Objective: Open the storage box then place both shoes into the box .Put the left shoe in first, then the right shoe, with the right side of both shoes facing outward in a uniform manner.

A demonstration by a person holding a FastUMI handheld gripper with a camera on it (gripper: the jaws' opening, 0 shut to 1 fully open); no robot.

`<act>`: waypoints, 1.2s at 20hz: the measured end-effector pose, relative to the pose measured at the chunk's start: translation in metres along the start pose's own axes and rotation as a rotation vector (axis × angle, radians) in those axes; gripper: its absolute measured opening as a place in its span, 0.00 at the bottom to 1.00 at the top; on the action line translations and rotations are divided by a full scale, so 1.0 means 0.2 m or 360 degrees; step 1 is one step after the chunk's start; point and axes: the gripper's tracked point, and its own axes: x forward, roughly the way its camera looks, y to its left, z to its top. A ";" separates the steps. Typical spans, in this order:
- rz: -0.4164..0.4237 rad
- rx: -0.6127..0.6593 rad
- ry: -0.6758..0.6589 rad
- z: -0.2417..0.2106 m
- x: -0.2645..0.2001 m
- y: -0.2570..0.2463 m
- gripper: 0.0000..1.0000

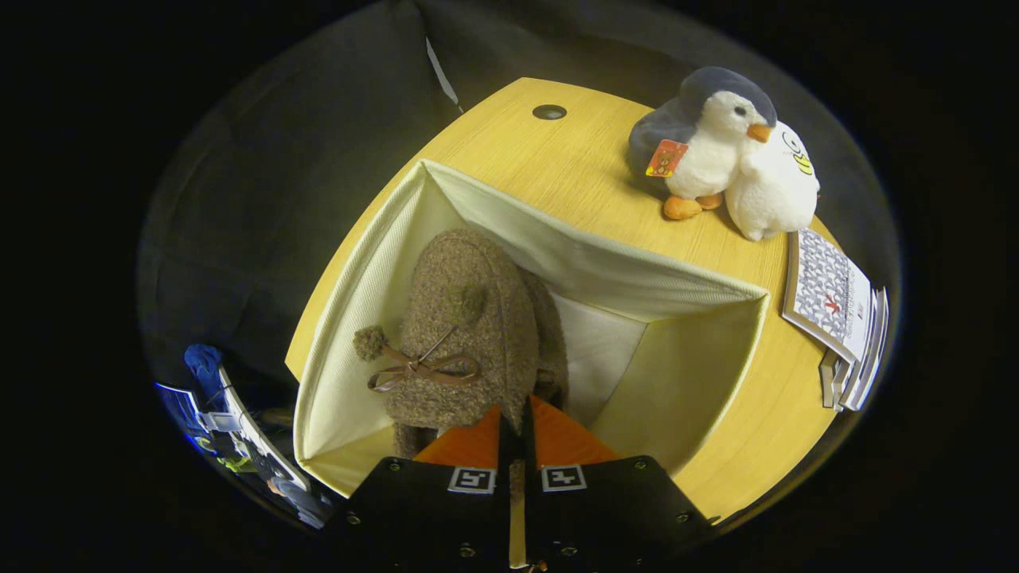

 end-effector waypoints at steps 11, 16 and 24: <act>0.0144 0.0074 -0.0335 0.00 -0.46 0.02 1.00; 0.0190 0.0214 -0.0764 -0.01 -0.95 -0.20 1.00; -0.0373 0.0512 -0.1703 -0.40 -1.82 -0.86 1.00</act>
